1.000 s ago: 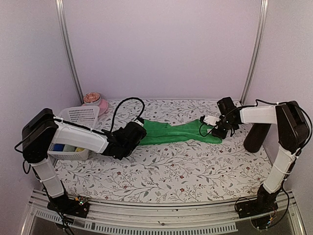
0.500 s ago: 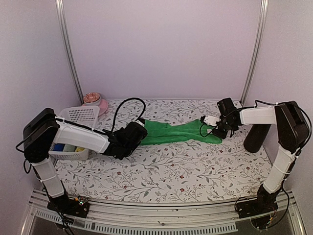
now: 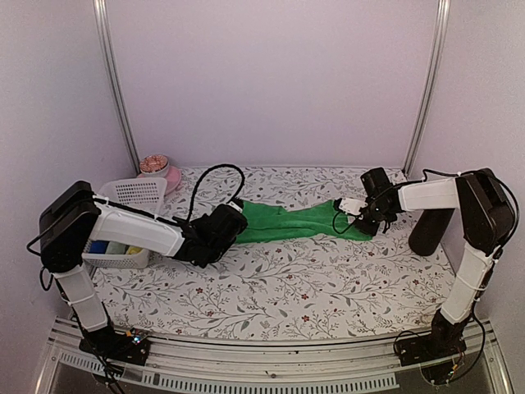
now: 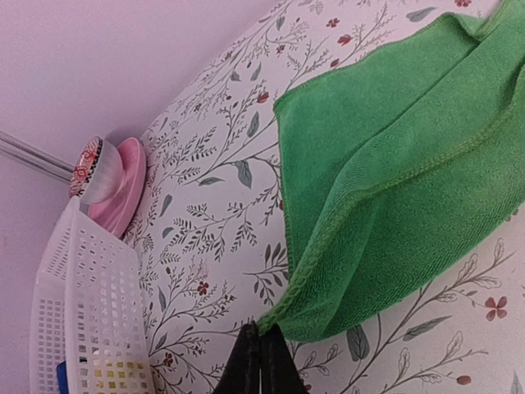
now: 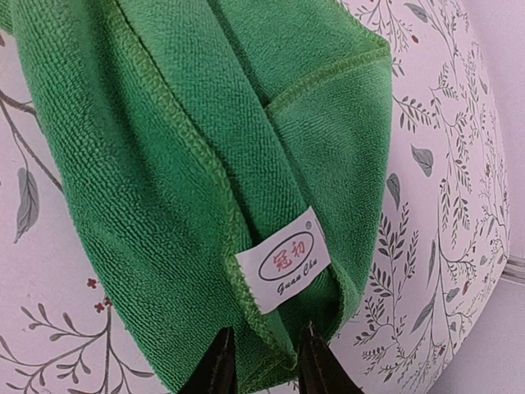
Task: Roll the towels
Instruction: Pick up the towel from the center of the board.
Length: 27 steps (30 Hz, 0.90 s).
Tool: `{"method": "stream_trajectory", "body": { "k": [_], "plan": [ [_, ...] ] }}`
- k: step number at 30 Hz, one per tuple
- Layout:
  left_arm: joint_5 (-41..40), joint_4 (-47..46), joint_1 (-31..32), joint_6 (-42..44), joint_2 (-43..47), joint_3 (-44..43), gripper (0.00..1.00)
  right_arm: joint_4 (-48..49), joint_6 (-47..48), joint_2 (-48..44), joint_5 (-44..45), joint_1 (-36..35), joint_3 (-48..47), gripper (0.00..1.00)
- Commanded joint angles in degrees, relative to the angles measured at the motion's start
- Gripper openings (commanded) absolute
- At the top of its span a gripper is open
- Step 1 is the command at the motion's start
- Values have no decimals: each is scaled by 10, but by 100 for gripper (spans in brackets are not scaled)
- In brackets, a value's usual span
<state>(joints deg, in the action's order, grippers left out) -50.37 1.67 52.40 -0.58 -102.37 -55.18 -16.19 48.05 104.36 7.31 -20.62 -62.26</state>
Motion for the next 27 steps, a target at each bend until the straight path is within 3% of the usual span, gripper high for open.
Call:
{"method": "stream_trajectory", "body": {
  "k": [1,6,8,11,16,21,27],
  "plan": [
    [3,6,7,-7,-9,-14,0,11,2,11,12,-3,8,27],
    [4,6,6,-7,-10,-13,0,12,4,13,17,-3,8,27],
    [4,6,7,-7,-10,-13,0,16,3,15,24,-3,8,21],
    [4,6,6,-8,-10,-13,0,18,3,15,28,-3,8,4],
    [7,3,6,-5,-10,-14,0,19,-3,-18,21,-4,7,2],
    [-3,19,3,0,29,-36,0,22,-35,-113,19,-3,-10,2],
    [-10,74,7,8,142,-87,0,24,-77,-269,7,-1,-51,2]
  ]
}}
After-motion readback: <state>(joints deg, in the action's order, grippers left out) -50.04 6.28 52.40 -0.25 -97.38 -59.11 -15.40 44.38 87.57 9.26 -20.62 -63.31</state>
